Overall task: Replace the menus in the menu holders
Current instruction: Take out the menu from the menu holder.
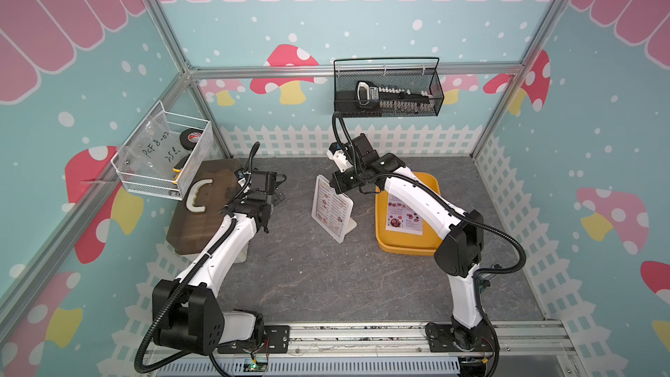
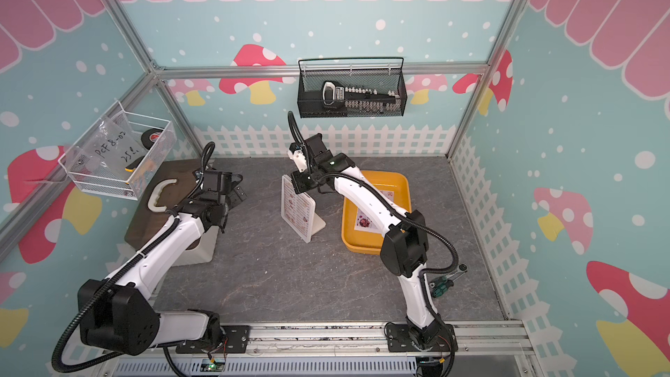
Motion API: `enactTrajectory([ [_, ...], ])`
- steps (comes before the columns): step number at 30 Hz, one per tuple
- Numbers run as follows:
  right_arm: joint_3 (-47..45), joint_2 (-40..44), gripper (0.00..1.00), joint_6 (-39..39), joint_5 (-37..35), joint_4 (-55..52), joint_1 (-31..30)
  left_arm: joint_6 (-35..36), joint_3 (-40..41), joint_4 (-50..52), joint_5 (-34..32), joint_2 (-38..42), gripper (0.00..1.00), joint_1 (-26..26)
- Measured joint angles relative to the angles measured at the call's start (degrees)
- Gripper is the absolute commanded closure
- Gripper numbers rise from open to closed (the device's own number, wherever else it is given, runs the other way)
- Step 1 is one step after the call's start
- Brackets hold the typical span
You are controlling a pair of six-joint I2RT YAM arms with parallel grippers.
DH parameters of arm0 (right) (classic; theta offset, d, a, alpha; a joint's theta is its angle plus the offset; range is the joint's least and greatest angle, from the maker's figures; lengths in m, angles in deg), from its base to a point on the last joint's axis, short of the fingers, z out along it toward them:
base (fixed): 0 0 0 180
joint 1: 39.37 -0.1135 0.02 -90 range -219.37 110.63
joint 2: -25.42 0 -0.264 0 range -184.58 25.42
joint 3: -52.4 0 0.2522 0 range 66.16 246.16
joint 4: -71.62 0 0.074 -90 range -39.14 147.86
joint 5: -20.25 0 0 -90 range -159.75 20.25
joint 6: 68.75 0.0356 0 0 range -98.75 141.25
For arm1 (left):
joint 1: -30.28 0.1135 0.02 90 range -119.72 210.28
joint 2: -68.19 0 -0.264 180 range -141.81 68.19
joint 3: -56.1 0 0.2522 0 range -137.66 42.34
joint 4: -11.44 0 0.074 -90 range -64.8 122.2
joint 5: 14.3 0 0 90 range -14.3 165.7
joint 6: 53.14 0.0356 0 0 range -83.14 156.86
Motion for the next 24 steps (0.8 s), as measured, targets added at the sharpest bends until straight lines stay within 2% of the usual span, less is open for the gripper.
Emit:
enactTrajectory([
  [9, 0.0, 0.3, 1.0, -0.5, -1.9, 0.4, 0.6, 0.6, -1.8, 0.4, -0.2, 0.0, 0.04, -0.1],
  [17, 0.9, 5.4, 1.0, -2.4, -3.4, 1.6, 1.3, 2.4, -2.7, 0.9, -1.0, 0.0, 0.04, -0.3],
  [21, 1.3, 8.3, 1.0, -2.6, -1.4, 2.4, 1.2, 5.1, -3.9, 1.8, -2.2, 0.2, 0.04, -0.2],
  [24, -0.5, 11.9, 1.0, -2.6, 2.9, 4.9, 0.8, 7.3, -6.3, 3.0, -2.5, 0.2, 0.04, 1.2],
])
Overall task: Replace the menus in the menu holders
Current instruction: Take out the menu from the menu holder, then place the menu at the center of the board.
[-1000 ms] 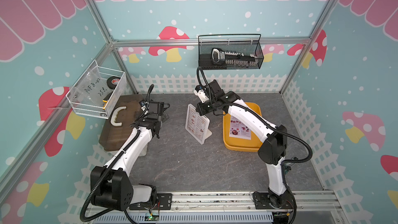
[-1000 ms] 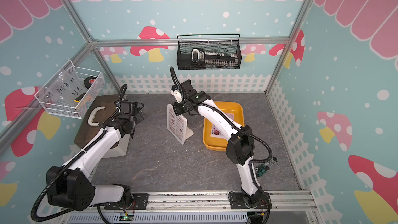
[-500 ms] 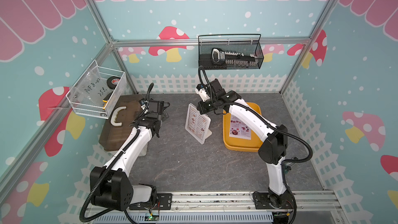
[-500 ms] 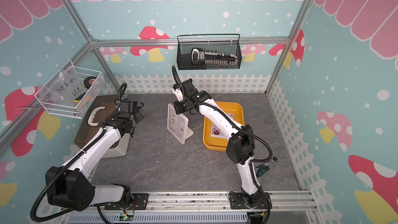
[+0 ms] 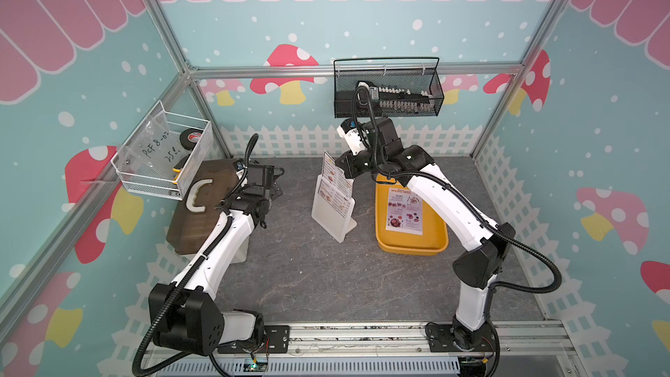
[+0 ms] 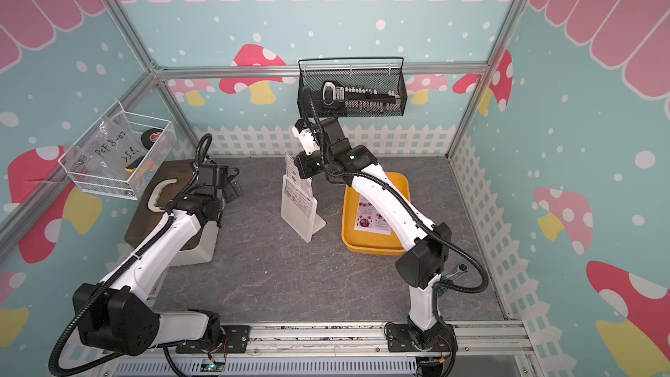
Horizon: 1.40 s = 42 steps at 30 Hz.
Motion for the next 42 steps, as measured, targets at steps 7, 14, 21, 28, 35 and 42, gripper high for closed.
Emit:
enactTrajectory([
  [7, -5.6, 9.6, 1.0, 0.5, 9.9, 6.3, -5.1, 1.7, -4.1, 0.9, 0.0, 0.1, 0.04, 4.8],
  [14, -16.0, 15.5, 1.0, 7.7, 20.8, 18.8, -6.4, 1.9, -7.3, 4.0, 0.9, -0.1, 0.04, 9.1],
  [21, -20.7, 4.2, 1.0, 11.5, 25.6, 23.5, -12.1, 2.3, -11.8, 5.1, 1.6, -0.2, 0.04, 9.6],
  [28, -14.2, -15.4, 1.0, 10.2, 26.5, 18.9, -14.5, 2.3, -11.6, 7.0, 1.8, -0.2, 0.04, 11.0],
  [35, -2.6, -25.6, 1.0, 5.6, 19.7, 7.0, -14.4, 2.7, -11.6, 8.0, 1.9, -0.2, 0.04, 14.6],
  [42, 2.3, -19.3, 1.0, 4.1, 19.9, 4.3, -16.5, 3.1, -11.1, 7.7, 2.0, 0.0, 0.04, 14.6],
])
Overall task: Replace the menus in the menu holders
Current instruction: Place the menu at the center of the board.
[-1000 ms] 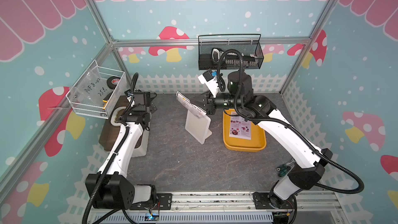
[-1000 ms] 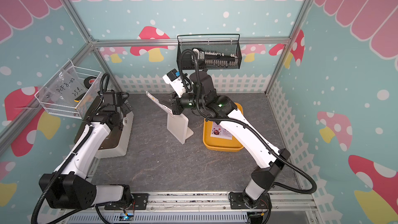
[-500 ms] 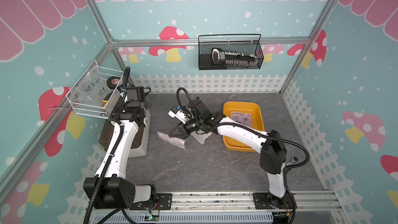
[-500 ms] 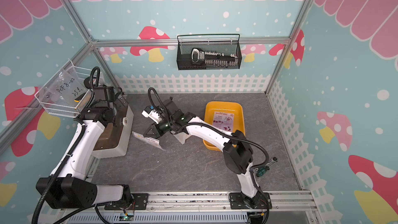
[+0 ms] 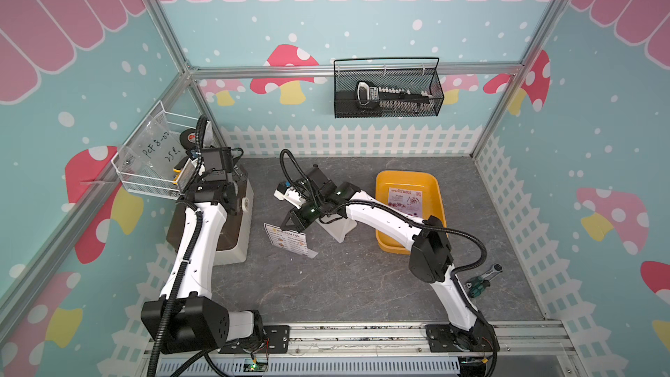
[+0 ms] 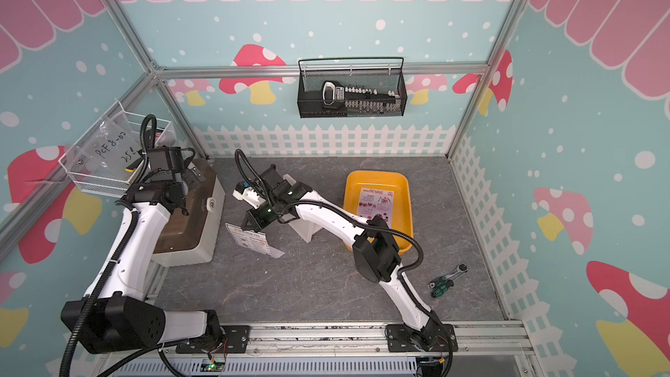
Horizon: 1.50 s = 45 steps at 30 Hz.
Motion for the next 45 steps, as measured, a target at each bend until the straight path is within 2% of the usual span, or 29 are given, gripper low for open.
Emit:
enactTrajectory([
  [7, -3.5, 8.9, 1.0, 1.5, 4.3, 3.2, -6.2, 0.0, 0.4, -0.6, 0.0, 0.1, 0.04, 0.0],
  [12, -5.4, 9.3, 1.0, 2.5, 4.0, 3.9, -5.4, 0.0, 0.5, -0.6, 0.0, 0.1, 0.04, 0.0],
  [17, -4.9, 3.8, 1.0, 3.6, 2.4, 4.2, -1.6, 0.0, 0.7, -0.9, 0.1, 0.2, 0.04, 0.0],
  [20, -1.8, -2.8, 1.0, 2.9, -0.1, 3.0, 0.5, 0.0, 0.8, -1.0, 0.1, 0.2, 0.04, 0.0],
  [24, 7.4, -12.4, 0.99, -0.9, -6.6, -2.3, 1.6, 0.0, 0.8, -1.0, 0.1, 0.2, 0.04, 0.0],
  [28, 13.6, -17.0, 0.99, -5.4, -15.1, -7.0, 1.2, 0.0, 0.8, -1.0, 0.1, 0.2, 0.04, 0.0],
  [32, 15.4, -17.4, 0.91, -9.3, -22.0, -9.1, 1.0, 0.1, 0.8, -1.2, 0.2, 0.4, 0.05, 0.0],
  [35, 15.8, -17.4, 0.77, -11.4, -25.4, -9.5, 1.0, 0.0, 0.8, -1.2, 0.2, 0.5, 0.05, 0.1],
  [39, 15.8, -17.1, 0.65, -12.5, -27.1, -10.4, 1.1, 0.1, 0.8, -1.2, 1.2, 0.5, 0.07, 0.1],
  [41, 15.8, -16.2, 0.62, -12.5, -27.6, -11.1, 1.1, 0.5, 1.0, -1.1, 2.3, 0.5, 0.08, 0.0],
  [45, 15.5, -10.1, 0.51, -12.2, -28.1, -13.8, 1.3, 2.3, 1.4, 0.1, 4.7, 0.5, 0.09, -2.8],
])
